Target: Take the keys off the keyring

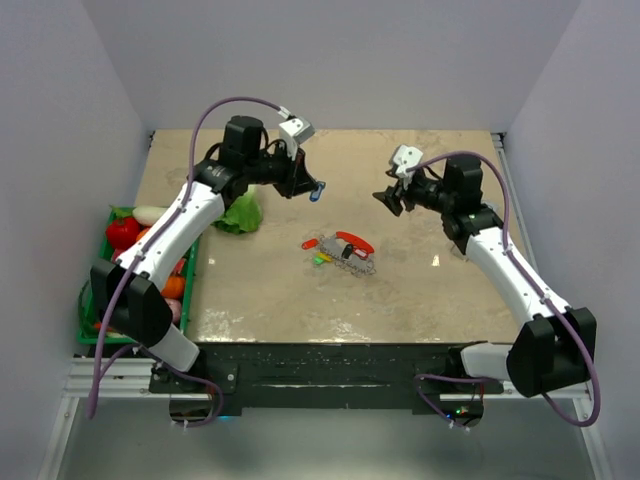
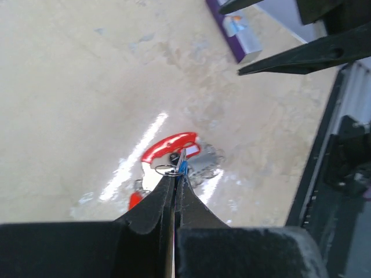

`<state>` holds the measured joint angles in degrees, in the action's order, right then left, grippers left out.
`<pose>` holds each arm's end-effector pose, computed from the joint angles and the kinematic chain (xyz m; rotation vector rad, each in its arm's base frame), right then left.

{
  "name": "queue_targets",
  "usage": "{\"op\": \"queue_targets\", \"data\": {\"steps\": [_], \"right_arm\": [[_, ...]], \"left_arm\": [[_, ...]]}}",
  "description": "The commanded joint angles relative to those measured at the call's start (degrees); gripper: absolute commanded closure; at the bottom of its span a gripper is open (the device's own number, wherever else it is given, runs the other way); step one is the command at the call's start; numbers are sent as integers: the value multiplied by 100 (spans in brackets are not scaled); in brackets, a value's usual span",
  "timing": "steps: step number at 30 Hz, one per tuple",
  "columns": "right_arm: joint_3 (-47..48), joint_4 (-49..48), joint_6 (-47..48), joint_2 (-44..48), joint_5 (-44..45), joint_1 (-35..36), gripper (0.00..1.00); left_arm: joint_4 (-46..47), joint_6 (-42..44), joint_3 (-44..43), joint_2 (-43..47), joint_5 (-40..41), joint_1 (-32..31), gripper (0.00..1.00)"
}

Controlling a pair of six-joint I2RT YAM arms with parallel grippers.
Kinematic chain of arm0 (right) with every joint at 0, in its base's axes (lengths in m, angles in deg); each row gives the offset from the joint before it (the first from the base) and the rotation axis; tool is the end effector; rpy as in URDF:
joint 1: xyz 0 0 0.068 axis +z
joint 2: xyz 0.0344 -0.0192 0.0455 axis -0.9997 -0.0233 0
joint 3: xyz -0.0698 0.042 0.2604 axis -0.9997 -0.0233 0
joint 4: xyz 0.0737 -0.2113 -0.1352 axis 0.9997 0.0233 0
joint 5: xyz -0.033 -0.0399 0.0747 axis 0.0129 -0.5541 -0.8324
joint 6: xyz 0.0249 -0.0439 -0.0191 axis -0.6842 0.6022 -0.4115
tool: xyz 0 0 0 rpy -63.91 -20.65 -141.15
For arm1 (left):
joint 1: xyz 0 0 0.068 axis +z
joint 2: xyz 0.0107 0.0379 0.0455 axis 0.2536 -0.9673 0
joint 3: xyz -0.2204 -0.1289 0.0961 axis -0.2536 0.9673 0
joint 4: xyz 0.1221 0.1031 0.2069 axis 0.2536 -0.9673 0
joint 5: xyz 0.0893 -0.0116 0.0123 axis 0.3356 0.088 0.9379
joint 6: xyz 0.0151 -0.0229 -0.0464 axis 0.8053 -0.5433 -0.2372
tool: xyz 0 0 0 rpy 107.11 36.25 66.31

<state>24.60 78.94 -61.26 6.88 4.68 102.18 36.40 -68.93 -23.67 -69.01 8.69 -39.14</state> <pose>0.2837 0.0904 0.3383 -1.0297 1.4519 0.4139 0.3179 -0.1686 0.3705 0.8223 1.9340 -0.9640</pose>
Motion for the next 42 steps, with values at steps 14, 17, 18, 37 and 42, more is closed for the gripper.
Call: {"op": "queue_targets", "data": {"steps": [14, 17, 18, 37, 42], "right_arm": [[146, 1643, 1103, -918, 909, -139, 20], [304, 1854, 1130, -1103, 812, -139, 10], [348, 1838, 1008, -1130, 855, -148, 8], [340, 1626, 497, -911, 1823, -561, 5], [331, 1749, 392, -621, 1761, -614, 1]], "left_arm": [[-234, 1240, -846, -2433, 2612, 344, 100], [-339, 1274, -1276, -2986, 2955, 379, 100], [-427, 1266, -1512, -3128, 3078, 397, 100], [-428, 1582, -3562, -5194, 4415, 573, 87], [-480, 1503, -3563, -5116, 4152, 573, 45]]}}
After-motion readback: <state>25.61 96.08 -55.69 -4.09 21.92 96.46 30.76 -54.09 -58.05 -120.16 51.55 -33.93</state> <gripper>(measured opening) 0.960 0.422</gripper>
